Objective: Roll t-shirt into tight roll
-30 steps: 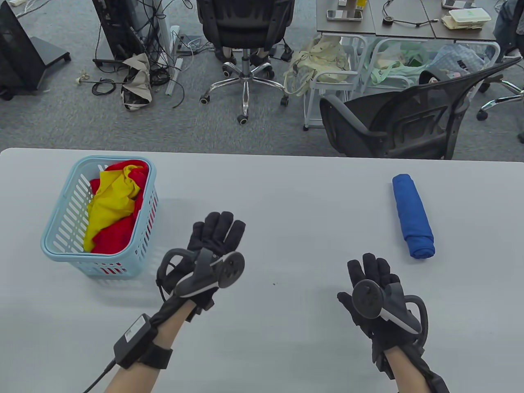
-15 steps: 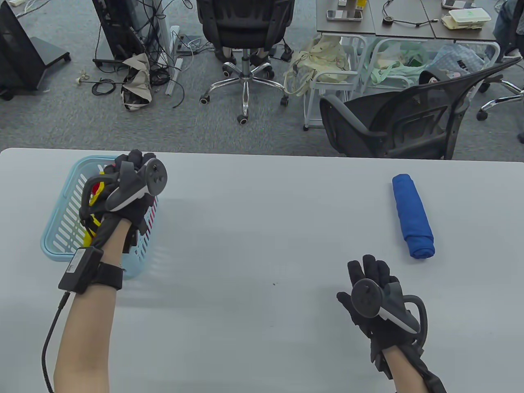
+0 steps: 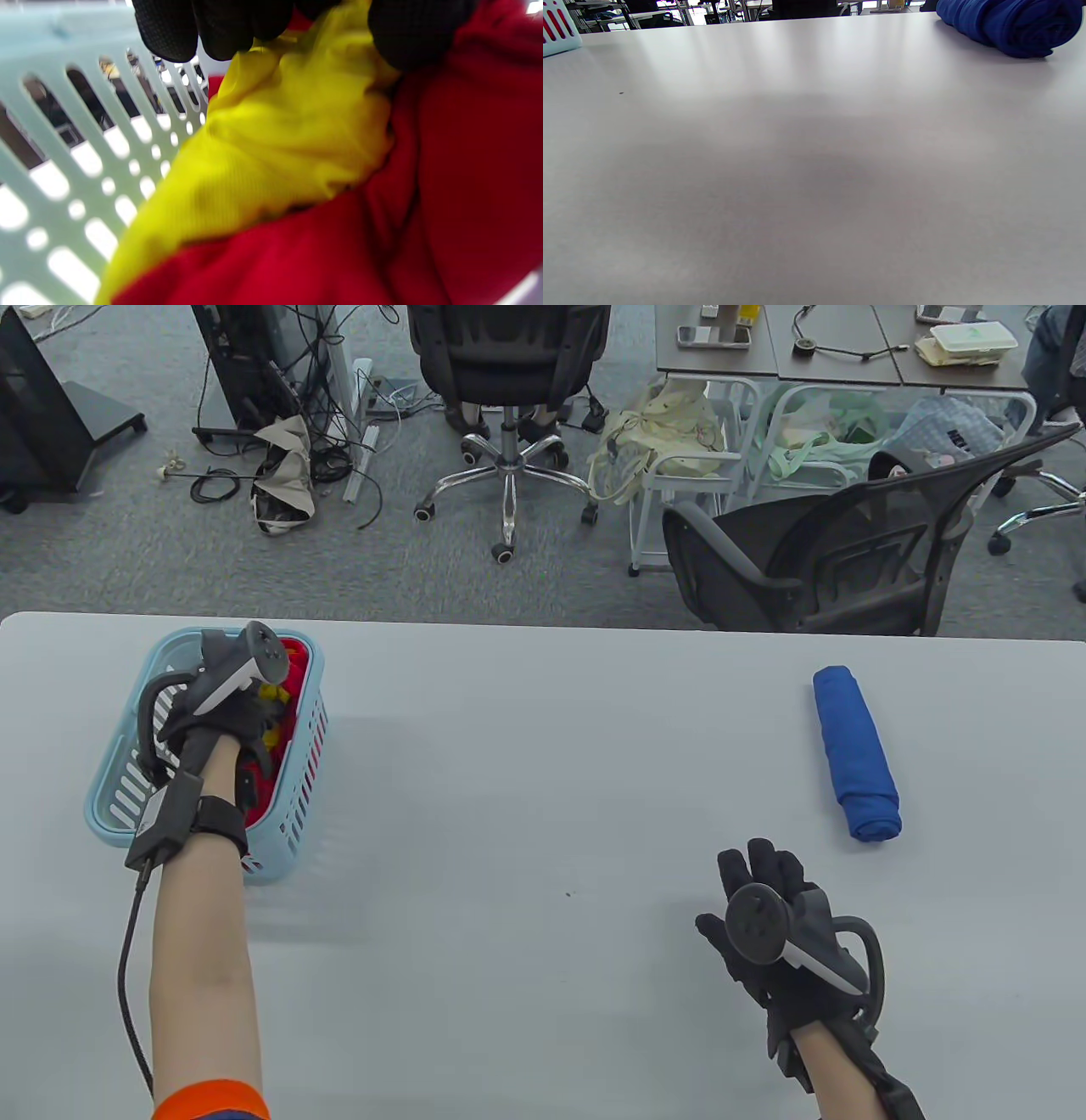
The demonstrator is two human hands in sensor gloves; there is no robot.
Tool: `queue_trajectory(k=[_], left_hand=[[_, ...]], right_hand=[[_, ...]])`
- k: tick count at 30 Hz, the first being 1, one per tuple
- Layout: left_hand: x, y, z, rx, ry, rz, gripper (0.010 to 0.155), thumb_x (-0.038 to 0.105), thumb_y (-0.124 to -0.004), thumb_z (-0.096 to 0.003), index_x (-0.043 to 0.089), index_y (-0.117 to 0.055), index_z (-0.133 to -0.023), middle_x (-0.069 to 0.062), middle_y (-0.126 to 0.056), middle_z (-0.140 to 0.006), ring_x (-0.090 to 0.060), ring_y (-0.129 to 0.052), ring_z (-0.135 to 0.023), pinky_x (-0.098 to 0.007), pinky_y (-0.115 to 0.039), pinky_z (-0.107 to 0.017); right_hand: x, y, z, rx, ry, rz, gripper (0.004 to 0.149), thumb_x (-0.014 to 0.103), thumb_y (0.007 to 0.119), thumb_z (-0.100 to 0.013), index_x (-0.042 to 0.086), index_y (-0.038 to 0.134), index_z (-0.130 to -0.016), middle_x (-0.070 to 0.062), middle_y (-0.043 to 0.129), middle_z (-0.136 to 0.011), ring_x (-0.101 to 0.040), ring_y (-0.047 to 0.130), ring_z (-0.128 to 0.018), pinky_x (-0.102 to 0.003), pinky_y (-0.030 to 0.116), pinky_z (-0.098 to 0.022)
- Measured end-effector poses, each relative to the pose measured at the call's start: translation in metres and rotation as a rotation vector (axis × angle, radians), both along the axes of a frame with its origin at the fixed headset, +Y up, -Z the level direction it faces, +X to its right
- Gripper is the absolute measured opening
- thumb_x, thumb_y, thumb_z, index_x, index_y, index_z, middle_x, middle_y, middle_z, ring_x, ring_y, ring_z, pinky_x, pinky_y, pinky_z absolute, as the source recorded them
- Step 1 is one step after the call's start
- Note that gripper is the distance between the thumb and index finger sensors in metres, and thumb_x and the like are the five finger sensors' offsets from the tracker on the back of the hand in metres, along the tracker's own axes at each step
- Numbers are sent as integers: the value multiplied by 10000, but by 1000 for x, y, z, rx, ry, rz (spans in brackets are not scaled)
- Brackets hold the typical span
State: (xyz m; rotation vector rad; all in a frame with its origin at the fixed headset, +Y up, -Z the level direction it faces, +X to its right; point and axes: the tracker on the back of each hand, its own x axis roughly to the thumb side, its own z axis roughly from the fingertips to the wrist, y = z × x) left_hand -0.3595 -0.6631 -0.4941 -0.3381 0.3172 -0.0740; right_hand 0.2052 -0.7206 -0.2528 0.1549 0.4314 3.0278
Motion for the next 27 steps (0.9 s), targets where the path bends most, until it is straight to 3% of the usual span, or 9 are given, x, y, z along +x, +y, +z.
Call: queue_trajectory(k=[4,7,10,13,16,23,27], left_hand=[[-4,-12,-3,-70,46,3,1073,676,-675,-460,122,-83,-1162,-201,-316,-1264,-447,-631,-1108,-589,-690,-760],[-1,-16,-6,-84,46,-58,1092,652,-716,-454,127,-70,-1161,-174,-351,-1250,-405,-681,-1088,-567,-716,-757],[3,-20,-10,-93,41,-137,945,569,-734,-505,124,-220,-1162,-66,-536,-1172,-304,-767,-1027,-482,-749,-755],[11,-14,-11,-8,1,-234,672,484,-768,-519,226,-523,-1088,67,-814,-956,-172,-941,-862,-385,-854,-668],[15,-3,-6,41,-3,-243,558,453,-760,-531,283,-609,-1041,61,-867,-891,-138,-1004,-723,-342,-897,-590],[22,48,18,204,22,-284,471,421,-726,-568,345,-648,-1026,37,-875,-881,-139,-1015,-692,-338,-904,-572],[26,85,44,393,24,-233,449,440,-732,-566,351,-689,-1004,48,-908,-835,-147,-1032,-649,-336,-914,-545]], right_hand=[[-1,-1,-1,-8,3,-17,797,560,455,-648,138,48,-1187,-228,27,-1218,-538,125,-1127,-657,290,-758],[-2,-2,-1,-13,5,-23,811,562,452,-648,124,24,-1179,-234,31,-1217,-542,153,-1125,-656,302,-758],[-3,-3,-2,-19,9,-21,813,563,451,-648,121,19,-1177,-235,30,-1217,-543,159,-1126,-657,304,-758],[-4,-4,-3,-24,13,-21,813,563,452,-648,121,24,-1179,-236,36,-1217,-543,162,-1126,-657,308,-758],[-5,-4,-3,-24,19,-24,812,563,452,-648,120,26,-1179,-236,37,-1218,-544,166,-1126,-657,309,-758],[-8,-4,-2,-27,40,-40,815,562,452,-648,114,24,-1177,-236,48,-1221,-544,170,-1126,-654,314,-758],[-10,-1,1,-4,47,-32,831,561,440,-652,108,-39,-1158,-240,-71,-1180,-552,6,-1082,-664,242,-752]])
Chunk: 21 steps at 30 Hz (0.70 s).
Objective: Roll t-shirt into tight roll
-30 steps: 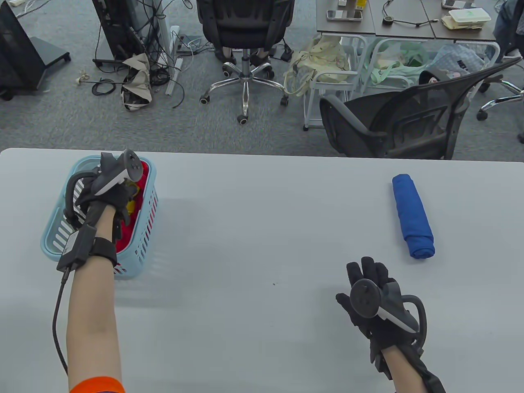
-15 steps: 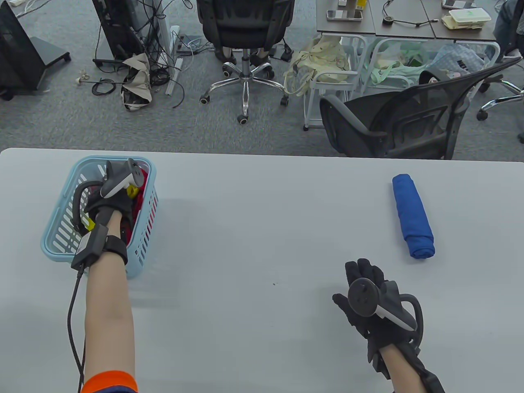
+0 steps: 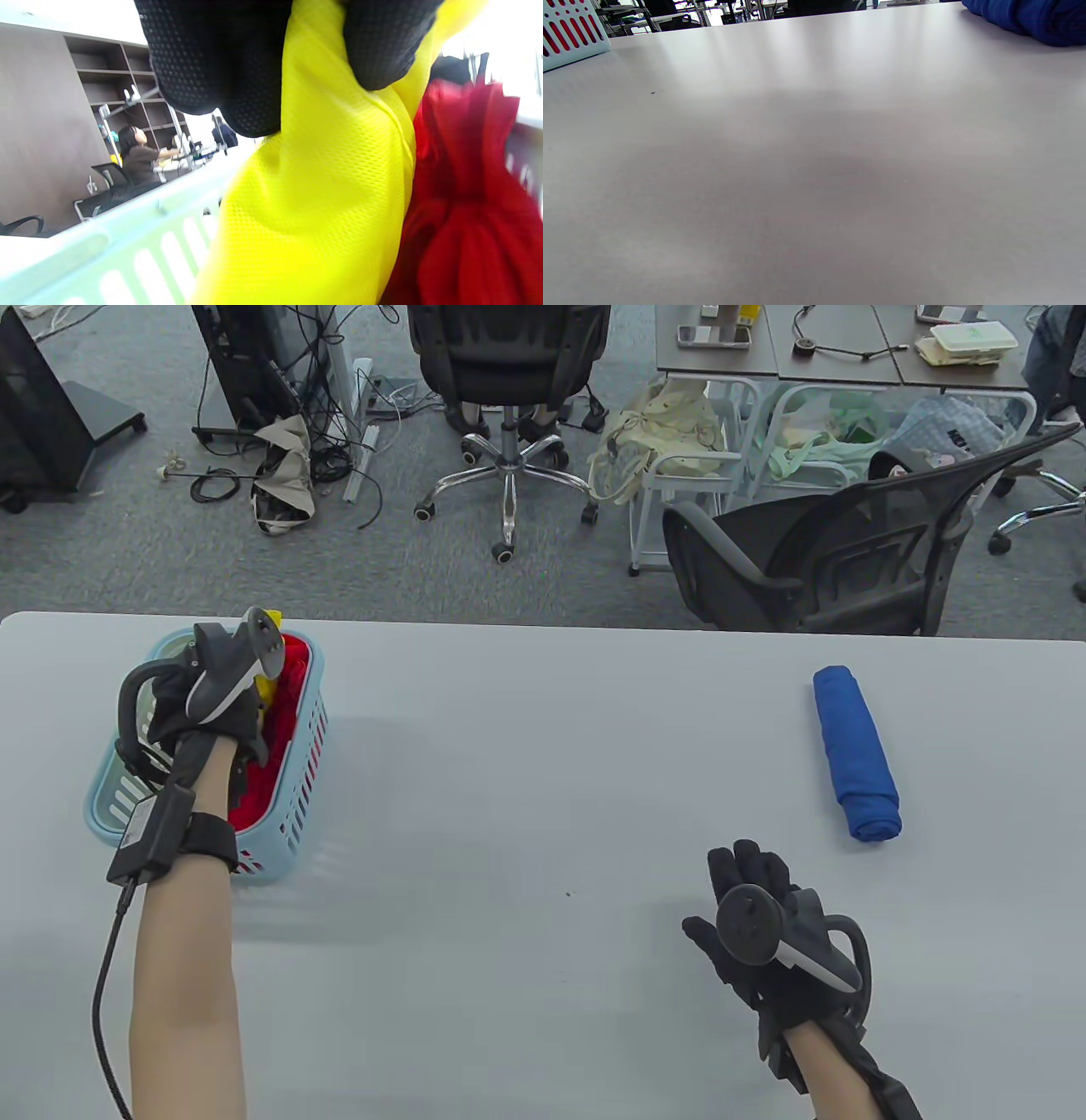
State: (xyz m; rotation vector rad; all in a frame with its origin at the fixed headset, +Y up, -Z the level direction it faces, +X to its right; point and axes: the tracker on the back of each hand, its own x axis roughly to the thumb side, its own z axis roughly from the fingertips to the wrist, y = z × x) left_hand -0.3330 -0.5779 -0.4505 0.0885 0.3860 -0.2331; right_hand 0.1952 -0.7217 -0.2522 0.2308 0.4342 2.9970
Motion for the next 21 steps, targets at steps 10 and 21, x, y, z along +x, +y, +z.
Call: queue_trajectory(k=[10,21], left_hand=[[41,76,60,290,-170,-75,452,486,-733,-548,327,-731,-971,81,-942,-764,-107,-1050,-584,-313,-930,-505],[122,134,130,526,-389,-124,453,488,-725,-553,323,-730,-975,80,-942,-763,-110,-1049,-582,-313,-928,-502]], right_hand=[[-10,-3,1,-7,50,12,813,536,411,-669,134,-131,-1121,-204,-231,-1107,-518,-209,-995,-683,52,-693],[-12,-3,1,-17,59,4,830,545,418,-669,131,-149,-1110,-211,-245,-1094,-522,-214,-988,-684,51,-690]])
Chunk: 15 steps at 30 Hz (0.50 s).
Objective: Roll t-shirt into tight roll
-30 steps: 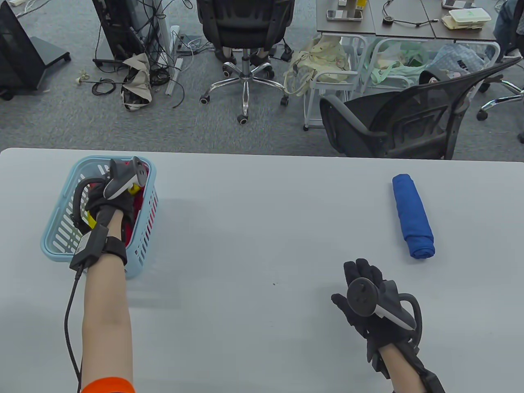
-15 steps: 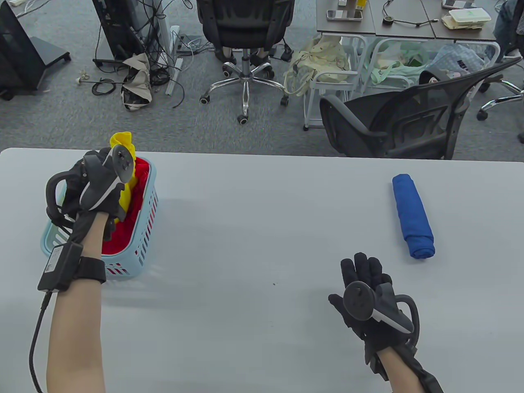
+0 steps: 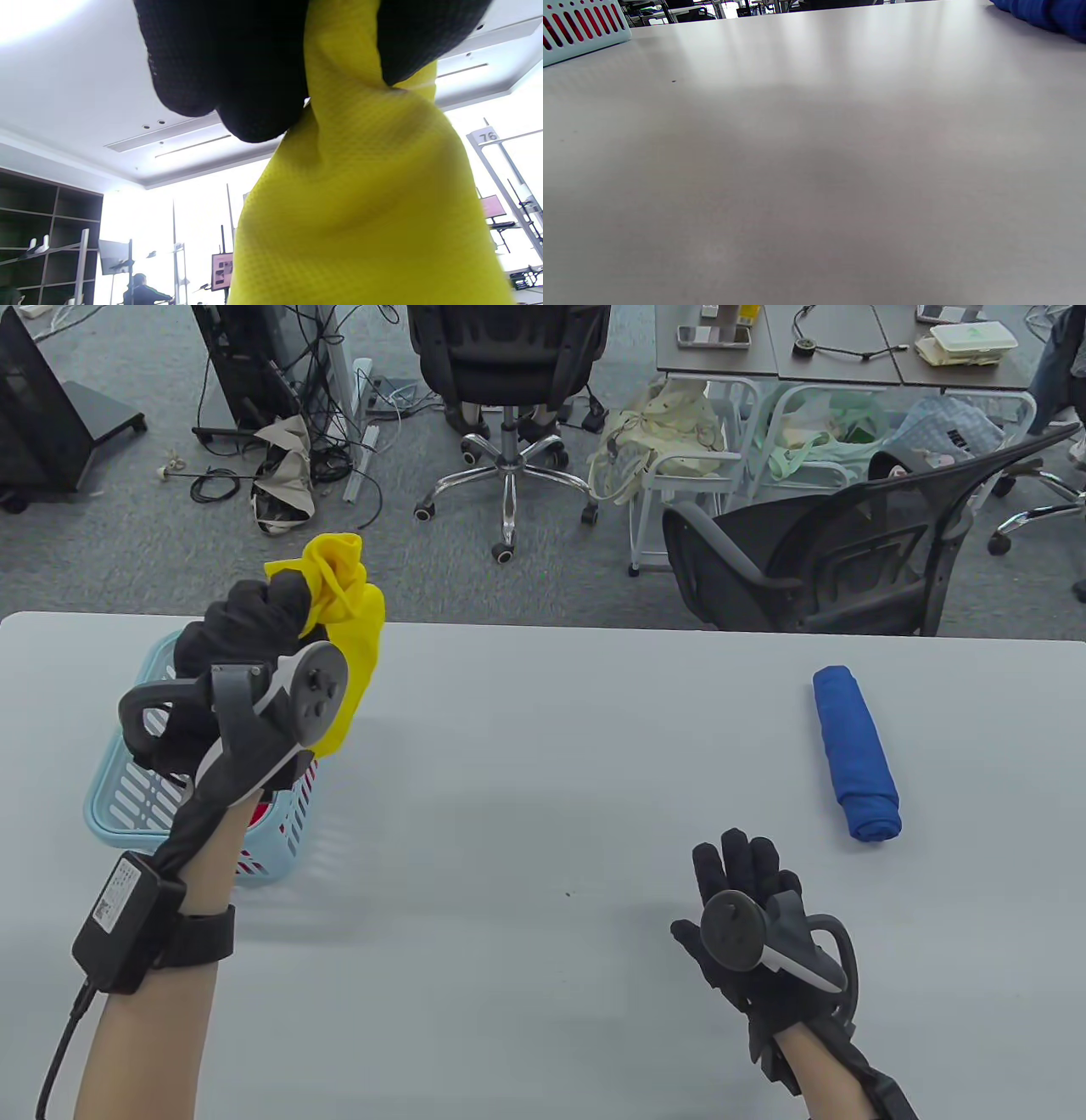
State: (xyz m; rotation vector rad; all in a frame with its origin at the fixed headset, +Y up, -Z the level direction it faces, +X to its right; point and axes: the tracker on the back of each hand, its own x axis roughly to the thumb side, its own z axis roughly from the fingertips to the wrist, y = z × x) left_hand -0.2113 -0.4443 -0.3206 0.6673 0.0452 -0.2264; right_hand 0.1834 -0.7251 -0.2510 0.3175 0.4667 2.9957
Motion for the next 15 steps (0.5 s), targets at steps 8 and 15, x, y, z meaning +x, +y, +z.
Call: queue_trajectory(k=[8,15], left_hand=[[60,-16,37,8,-220,-21,470,509,-702,-545,285,-769,-953,86,-976,-713,-109,-1069,-528,-312,-939,-461],[94,-98,28,-338,-427,145,487,519,-690,-547,273,-776,-958,79,-983,-717,-131,-1074,-537,-326,-937,-462]], right_hand=[[3,5,3,30,-15,3,834,549,417,-668,126,-153,-1106,-215,-243,-1092,-527,-206,-988,-683,62,-693],[7,6,4,36,-30,4,835,546,422,-667,120,-147,-1106,-219,-233,-1095,-529,-194,-991,-680,81,-701]])
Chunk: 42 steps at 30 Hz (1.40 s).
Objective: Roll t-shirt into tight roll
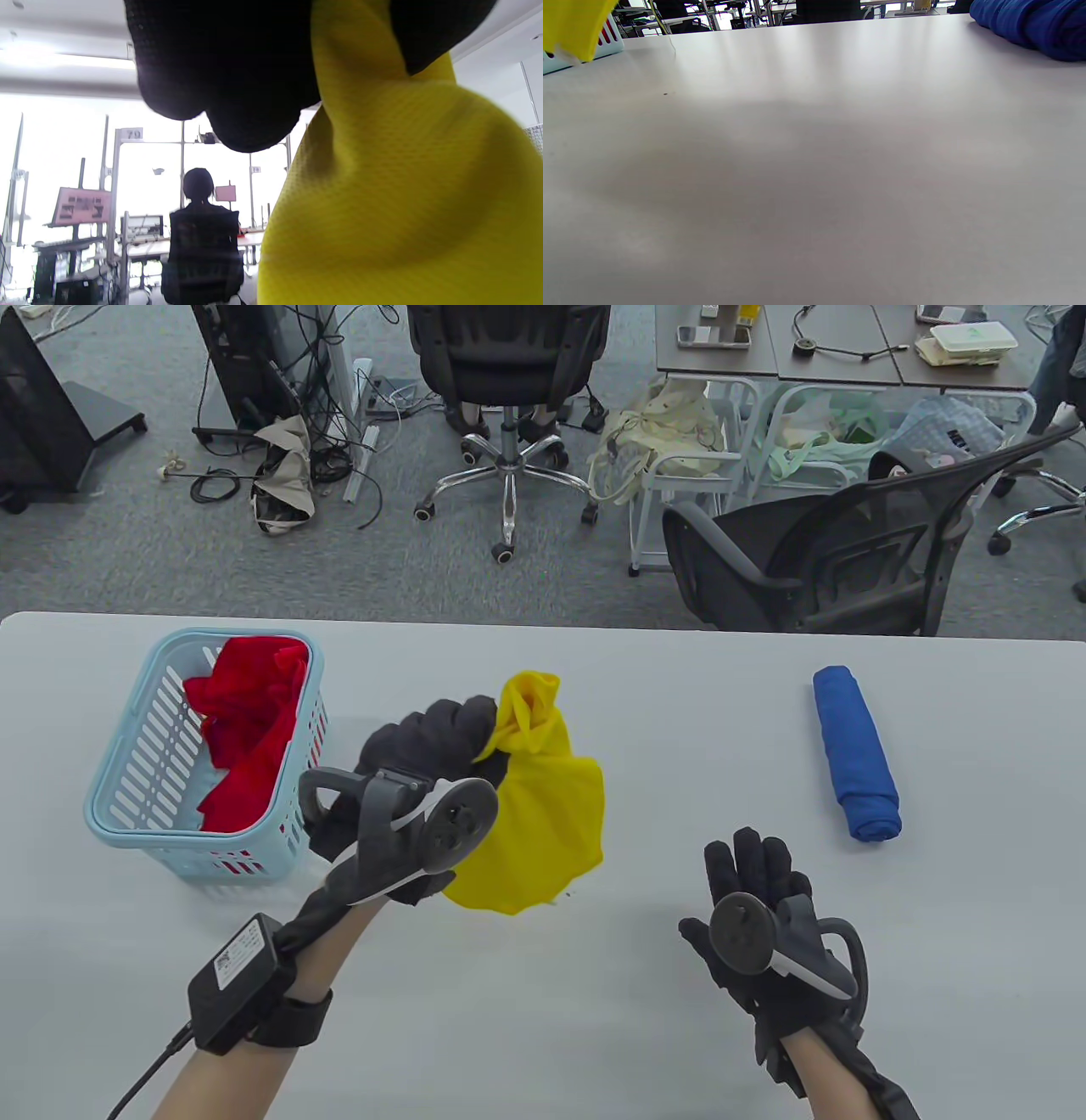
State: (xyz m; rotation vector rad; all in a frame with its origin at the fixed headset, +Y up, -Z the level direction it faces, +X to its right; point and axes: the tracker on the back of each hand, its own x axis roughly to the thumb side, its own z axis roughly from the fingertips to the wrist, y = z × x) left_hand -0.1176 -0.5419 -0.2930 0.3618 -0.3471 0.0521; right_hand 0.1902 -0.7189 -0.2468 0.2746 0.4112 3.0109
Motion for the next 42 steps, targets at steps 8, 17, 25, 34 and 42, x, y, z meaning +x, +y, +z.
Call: queue_trajectory(k=[8,17,25,34,42], left_hand=[[-4,-128,-18,-229,204,-390,599,480,-624,-576,277,-557,-1136,-87,-696,-1176,-321,-860,-980,-514,-766,-710],[16,-220,10,-755,-192,-323,824,683,-547,-521,332,-211,-1187,-155,-308,-1292,-491,-497,-1138,-626,-581,-783],[45,-211,37,-544,-357,-398,450,455,-692,-554,406,-625,-996,-59,-541,-1228,-394,-722,-1074,-532,-699,-763],[-12,-171,-22,-705,-140,238,435,399,-576,-609,216,-708,-982,-107,-833,-1064,-337,-933,-901,-479,-814,-652],[-41,-154,-41,-410,318,105,599,375,-543,-620,157,-416,-1163,-238,-472,-1224,-486,-653,-1053,-589,-662,-727]], right_hand=[[5,-4,-1,-32,-14,6,810,537,439,-667,119,-62,-1146,-230,-166,-1130,-540,-136,-1015,-678,122,-711],[-10,-19,-7,-113,29,24,746,515,477,-665,129,123,-1196,-226,17,-1204,-539,24,-1082,-665,225,-736],[-13,-25,-11,-149,51,-6,569,421,532,-674,271,366,-1197,-185,178,-1244,-517,163,-1127,-662,297,-746],[-17,-44,-16,-198,26,97,657,454,660,-643,276,346,-1193,-151,252,-1253,-515,286,-1142,-665,352,-747],[13,-17,-18,-181,-142,260,633,393,829,-568,214,596,-1129,-117,591,-1190,-469,583,-1102,-656,478,-720]])
